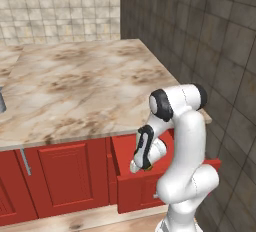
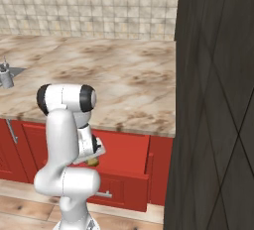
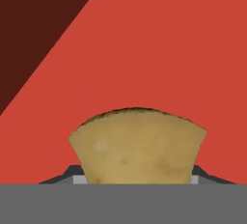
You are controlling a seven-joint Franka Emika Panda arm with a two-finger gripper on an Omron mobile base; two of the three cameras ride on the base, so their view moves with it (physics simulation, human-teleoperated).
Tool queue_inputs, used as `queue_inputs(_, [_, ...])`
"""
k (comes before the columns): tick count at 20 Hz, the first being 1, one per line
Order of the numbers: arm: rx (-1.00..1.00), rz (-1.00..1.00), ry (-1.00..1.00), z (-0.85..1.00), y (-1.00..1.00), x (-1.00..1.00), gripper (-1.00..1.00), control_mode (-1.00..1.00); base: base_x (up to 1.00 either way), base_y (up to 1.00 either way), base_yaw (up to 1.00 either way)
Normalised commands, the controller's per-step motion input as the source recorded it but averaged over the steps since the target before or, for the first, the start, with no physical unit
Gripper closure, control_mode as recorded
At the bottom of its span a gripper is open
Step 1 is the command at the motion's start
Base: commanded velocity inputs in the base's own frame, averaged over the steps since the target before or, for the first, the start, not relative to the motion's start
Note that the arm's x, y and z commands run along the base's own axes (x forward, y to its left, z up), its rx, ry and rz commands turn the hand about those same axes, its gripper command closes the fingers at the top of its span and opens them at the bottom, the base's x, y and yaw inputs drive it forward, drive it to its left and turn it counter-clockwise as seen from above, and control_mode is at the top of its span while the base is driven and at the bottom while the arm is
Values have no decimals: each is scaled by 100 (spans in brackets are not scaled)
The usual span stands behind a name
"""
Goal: Restock the sink supplies by placing the sponge and soap dispenser on the counter and next to the sink. Make sure the soap dispenser is upright.
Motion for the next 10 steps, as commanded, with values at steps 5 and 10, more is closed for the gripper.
queue_inputs(5, [0, -2, 1, 99, 0, -5, 100, -100, 0, 0, 0])
queue_inputs(10, [0, -5, 7, 100, 0, -8, 100, -100, 0, 0, 0])
